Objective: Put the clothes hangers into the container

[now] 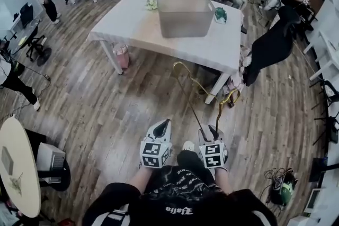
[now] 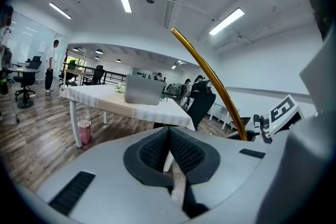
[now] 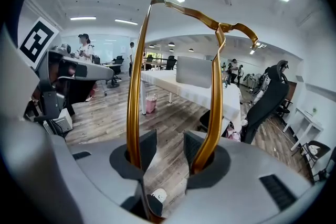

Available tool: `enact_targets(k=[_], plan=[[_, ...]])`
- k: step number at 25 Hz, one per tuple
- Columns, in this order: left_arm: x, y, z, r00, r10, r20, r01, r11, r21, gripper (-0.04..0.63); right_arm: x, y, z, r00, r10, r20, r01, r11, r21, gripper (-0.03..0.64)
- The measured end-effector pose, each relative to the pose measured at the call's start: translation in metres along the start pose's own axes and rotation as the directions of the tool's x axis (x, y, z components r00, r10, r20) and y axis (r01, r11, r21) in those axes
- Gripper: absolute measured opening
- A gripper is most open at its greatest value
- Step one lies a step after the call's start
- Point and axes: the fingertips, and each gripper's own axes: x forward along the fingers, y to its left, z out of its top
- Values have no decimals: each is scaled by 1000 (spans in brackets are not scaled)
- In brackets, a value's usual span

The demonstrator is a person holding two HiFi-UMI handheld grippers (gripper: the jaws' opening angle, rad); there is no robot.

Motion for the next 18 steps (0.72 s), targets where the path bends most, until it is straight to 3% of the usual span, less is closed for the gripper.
enact_targets(k=[12,18], plan=[[172,-14,61,995,93,25,-92,996,-15,20,113,-144,71,994,106,20,-103,986,-130,170],[208,-16,72,991,126,39,-125,992,-28,20,141,-175,75,991,133,0,-132,980,-150,170]])
